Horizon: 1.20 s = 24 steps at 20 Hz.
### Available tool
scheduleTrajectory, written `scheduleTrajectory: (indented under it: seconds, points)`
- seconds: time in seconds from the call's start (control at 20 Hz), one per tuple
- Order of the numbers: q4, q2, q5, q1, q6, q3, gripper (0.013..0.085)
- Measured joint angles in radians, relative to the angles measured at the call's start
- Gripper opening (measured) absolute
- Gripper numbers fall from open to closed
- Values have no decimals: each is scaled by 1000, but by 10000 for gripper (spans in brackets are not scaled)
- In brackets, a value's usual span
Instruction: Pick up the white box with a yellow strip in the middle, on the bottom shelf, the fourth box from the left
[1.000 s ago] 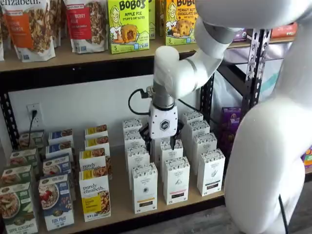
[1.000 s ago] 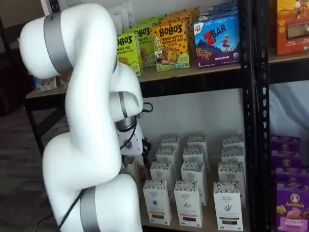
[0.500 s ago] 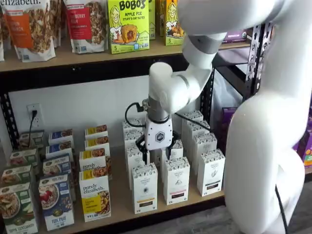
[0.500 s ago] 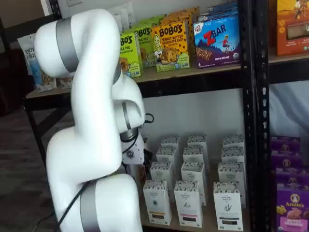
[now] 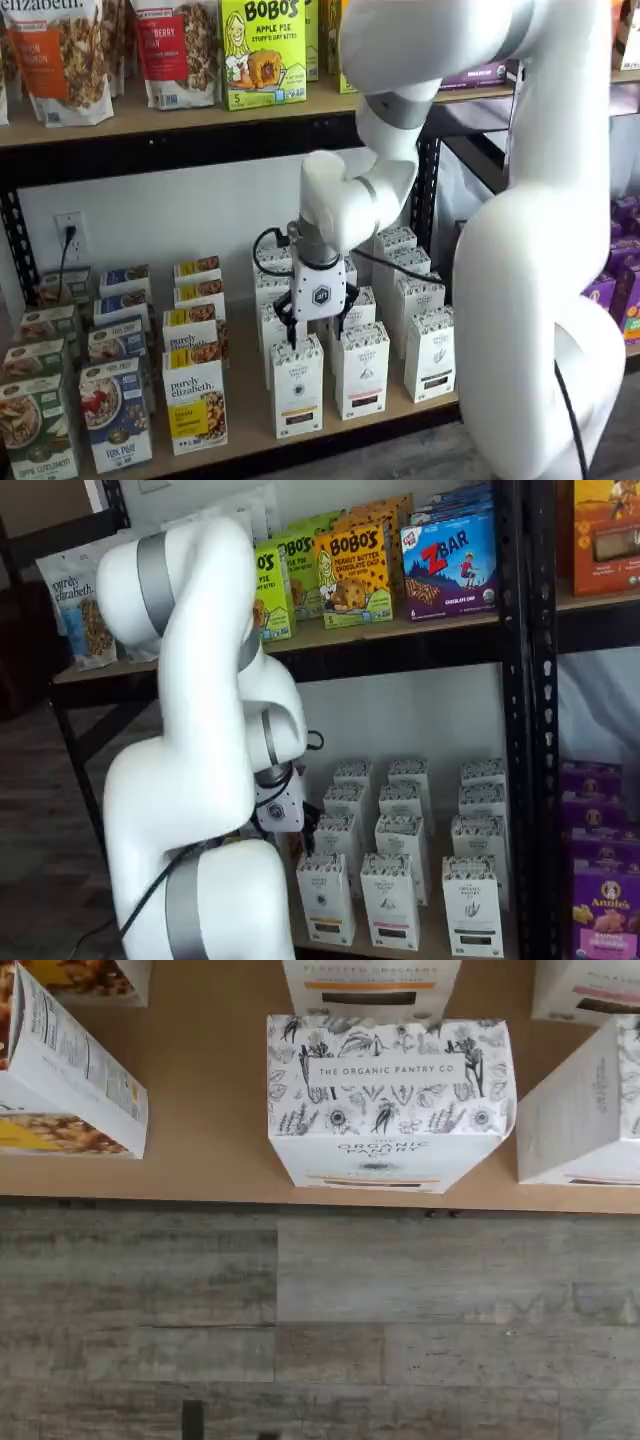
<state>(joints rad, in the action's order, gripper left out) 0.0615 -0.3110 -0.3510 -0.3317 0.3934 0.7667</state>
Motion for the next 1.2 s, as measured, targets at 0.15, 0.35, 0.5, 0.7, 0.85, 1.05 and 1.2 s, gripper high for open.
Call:
scheduleTrajectory:
  seconds: [0.15, 0.35, 0.5, 0.7, 0.85, 1.05, 1.2]
  points:
    - [-12, -48, 12, 4, -15, 35, 850]
    - [-23, -90, 16, 10, -31, 71, 850]
    - [-18, -124, 23, 13, -30, 102, 850]
    - [-17, -164, 25, 15, -31, 143, 850]
    - [-12, -194, 22, 16, -28, 174, 850]
    - [3, -222, 25, 19, -16, 201, 850]
    - [21, -233, 26, 21, -1, 215, 850]
